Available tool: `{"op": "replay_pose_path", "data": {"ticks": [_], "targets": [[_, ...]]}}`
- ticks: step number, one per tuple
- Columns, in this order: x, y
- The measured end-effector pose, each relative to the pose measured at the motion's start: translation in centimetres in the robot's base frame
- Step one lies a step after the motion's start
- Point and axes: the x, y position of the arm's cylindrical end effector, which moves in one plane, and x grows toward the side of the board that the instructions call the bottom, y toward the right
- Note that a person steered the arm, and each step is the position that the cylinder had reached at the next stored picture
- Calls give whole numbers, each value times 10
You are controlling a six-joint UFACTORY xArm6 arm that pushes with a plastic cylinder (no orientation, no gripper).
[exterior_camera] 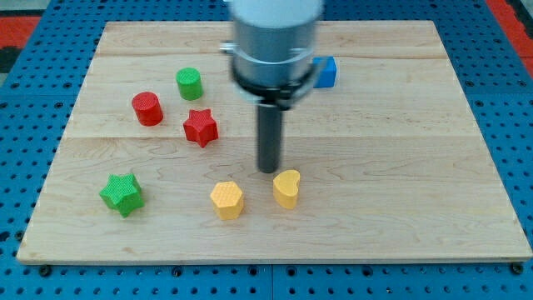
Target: Move the green circle towards the bottom left of the board
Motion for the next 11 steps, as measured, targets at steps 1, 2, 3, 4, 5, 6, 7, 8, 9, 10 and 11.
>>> {"op": "replay_pose_path", "data": {"ticks": [1,2,3,4,5,6,7,8,9,10,11], "targets": [[16,34],[27,65],[19,64],[6,80],[-57,74],[-125,18],[-165,-50],[-152,-115],[-165,-155],[-123,-176],[-66,-190]]}}
